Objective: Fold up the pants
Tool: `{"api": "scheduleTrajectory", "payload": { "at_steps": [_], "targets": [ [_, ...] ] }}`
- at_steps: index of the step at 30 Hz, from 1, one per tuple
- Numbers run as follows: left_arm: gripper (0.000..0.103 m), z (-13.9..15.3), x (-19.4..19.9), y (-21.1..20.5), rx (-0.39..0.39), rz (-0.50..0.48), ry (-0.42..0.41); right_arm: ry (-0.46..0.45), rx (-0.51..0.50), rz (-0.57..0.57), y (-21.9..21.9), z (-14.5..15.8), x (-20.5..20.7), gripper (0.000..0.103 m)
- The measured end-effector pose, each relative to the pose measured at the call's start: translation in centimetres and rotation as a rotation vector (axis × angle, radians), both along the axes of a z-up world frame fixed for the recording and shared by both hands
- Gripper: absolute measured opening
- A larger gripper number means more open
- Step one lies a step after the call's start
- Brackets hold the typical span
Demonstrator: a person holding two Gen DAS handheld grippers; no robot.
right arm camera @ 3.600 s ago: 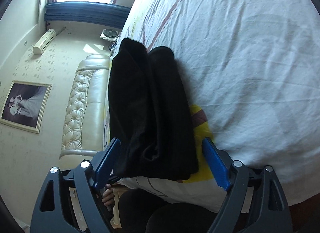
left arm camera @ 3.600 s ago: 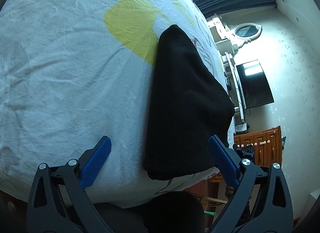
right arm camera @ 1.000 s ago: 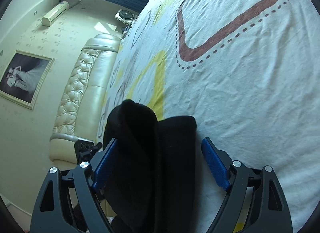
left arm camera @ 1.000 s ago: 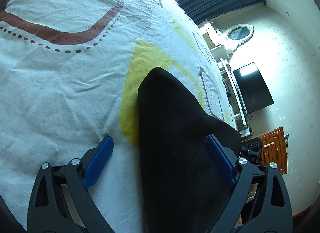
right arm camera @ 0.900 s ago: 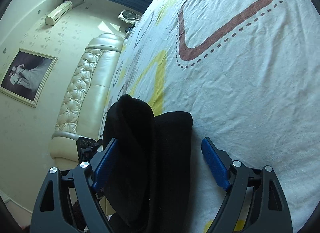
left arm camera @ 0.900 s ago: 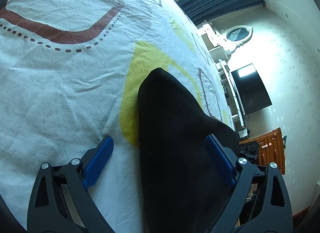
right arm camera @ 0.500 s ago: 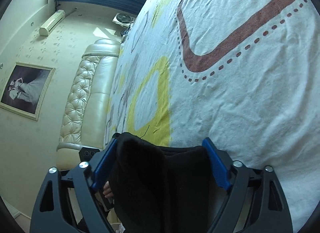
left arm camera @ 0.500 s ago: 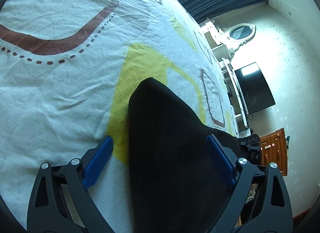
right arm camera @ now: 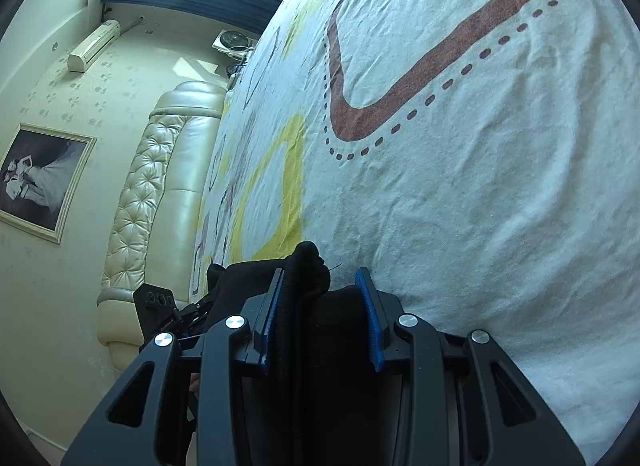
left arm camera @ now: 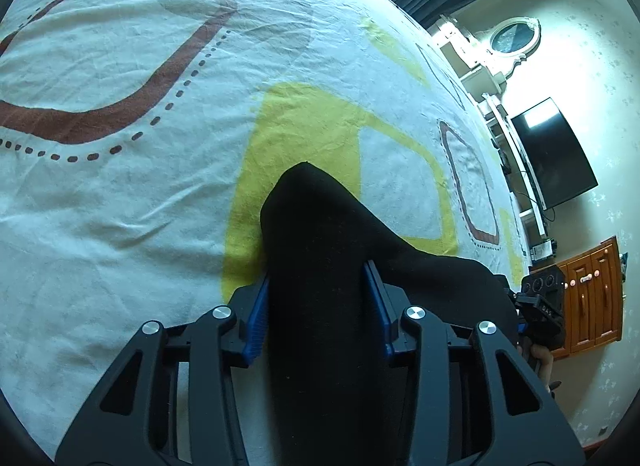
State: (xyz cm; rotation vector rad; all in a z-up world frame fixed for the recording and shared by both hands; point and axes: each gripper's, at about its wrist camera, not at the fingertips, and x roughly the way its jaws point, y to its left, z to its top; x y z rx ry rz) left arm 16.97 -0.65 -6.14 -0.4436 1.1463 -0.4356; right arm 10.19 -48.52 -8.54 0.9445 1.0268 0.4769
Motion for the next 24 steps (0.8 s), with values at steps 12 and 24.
{"api": "scheduleTrajectory", "payload": {
  "at_steps": [12, 24],
  "targets": [
    [0.034, 1.2, 0.0, -0.9, 0.109, 0.004, -0.078, -0.051, -0.033, -0.015, 0.8, 1.4, 0.4, 0.034],
    [0.034, 1.9, 0.0, -0.9, 0.125, 0.011, -0.105, -0.073, -0.027, -0.016, 1.2, 1.9, 1.2, 0.031]
  ]
}}
